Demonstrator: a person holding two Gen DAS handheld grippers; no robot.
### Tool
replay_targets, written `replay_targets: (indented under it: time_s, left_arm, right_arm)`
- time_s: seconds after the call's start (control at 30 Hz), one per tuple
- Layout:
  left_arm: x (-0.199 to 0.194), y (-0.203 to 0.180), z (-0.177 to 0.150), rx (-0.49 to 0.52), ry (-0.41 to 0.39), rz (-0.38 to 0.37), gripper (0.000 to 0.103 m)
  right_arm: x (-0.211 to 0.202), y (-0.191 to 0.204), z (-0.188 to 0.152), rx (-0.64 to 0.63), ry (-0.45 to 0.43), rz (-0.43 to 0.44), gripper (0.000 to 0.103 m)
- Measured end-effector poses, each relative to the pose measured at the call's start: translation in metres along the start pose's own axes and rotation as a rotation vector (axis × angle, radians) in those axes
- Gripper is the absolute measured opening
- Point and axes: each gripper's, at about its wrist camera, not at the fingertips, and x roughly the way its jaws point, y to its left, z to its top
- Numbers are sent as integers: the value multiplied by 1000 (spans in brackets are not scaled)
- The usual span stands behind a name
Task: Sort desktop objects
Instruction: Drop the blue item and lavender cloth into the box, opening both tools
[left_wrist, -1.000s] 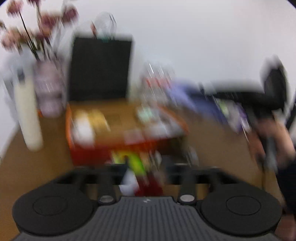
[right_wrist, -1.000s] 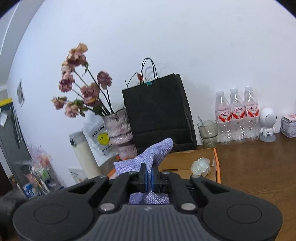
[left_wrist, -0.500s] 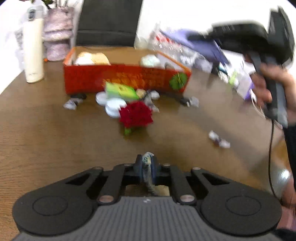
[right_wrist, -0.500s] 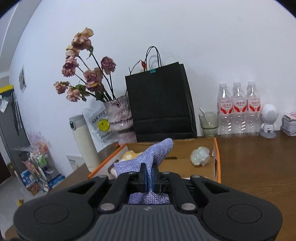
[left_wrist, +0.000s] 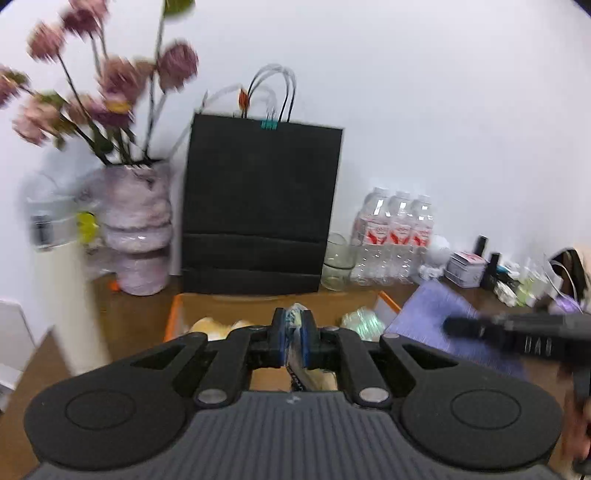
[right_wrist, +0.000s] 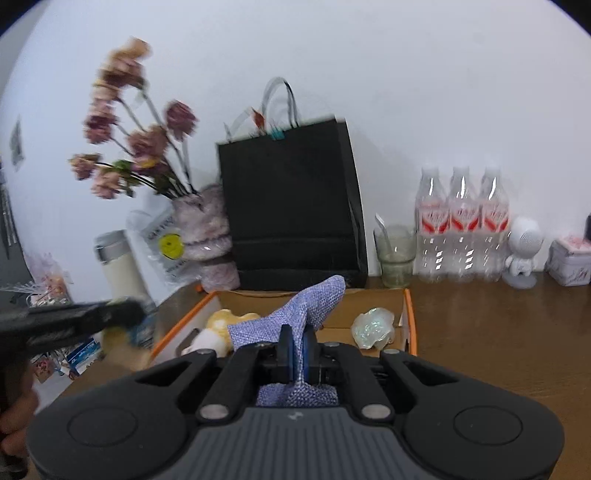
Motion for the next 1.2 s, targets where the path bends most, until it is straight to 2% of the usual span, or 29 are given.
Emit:
replay_targets:
  time_s: [0.1,0.17,0.23,0.3,0.33,0.37,0.4,0.43,0.47,0.5,0.57,0.63,0.7,0.77,0.83,0.87,0.93,1.0,1.1,1.2]
  left_arm:
    - [72,-3,21,-7,101,30,9]
    - [124,2,24,-28,172,64,9]
    - [162,10,19,-68,264,62,9]
    - [190,17,10,-124,316,78,11]
    - [200,20,5,-146,341,89,15]
    - [207,22,0,-167,363,92,21]
    - [211,24,-2,-178,384,73,23]
    - [211,26,-1,-174,394,39,24]
    - [208,27,2,-164,380,12,30]
    - [202,29,6,-160,359,15,34]
    - [192,34,17,-153,320,38,49]
    - [185,37,30,-127,313,44,52]
    - [172,38,38,-93,308,62,61]
    - [160,37,46,-64,306,108,84]
    - [147,37,52,-42,322,163,90]
    - [141,36,54,-34,343,183,96]
    - [129,34,57,-26,372,203,103]
    - [113,32,58,-20,389,212,103]
    - [90,27,53,-6,399,235,103]
    - [66,18,41,28,363,261,103]
  right_arm:
    - [58,-10,22,64,87,0,4]
    - [97,-17,35,108,143,-1,4]
    - [134,-23,44,157,203,-16,4]
    - [165,-28,45,176,240,-74,4]
    - [180,-30,44,180,267,-104,5]
    - [196,-34,40,204,305,-124,11]
    - [208,-39,35,249,343,-129,14]
    - [217,-44,31,292,382,-127,20]
    - [222,-47,27,312,402,-119,26]
    - [224,-49,24,310,402,-117,32]
    - [224,-53,24,325,408,-114,56]
    - [218,-58,29,375,408,-82,57]
    - [207,-58,39,367,402,-78,57]
    - [192,-54,52,325,402,-85,58]
    - [174,-49,67,294,397,-69,58]
    - [164,-49,73,288,389,-67,58]
    - [144,-45,86,254,371,-94,59]
    - [122,-43,93,236,357,-111,60]
    - [96,-39,93,228,349,-100,73]
    - [63,-26,80,187,308,-112,77]
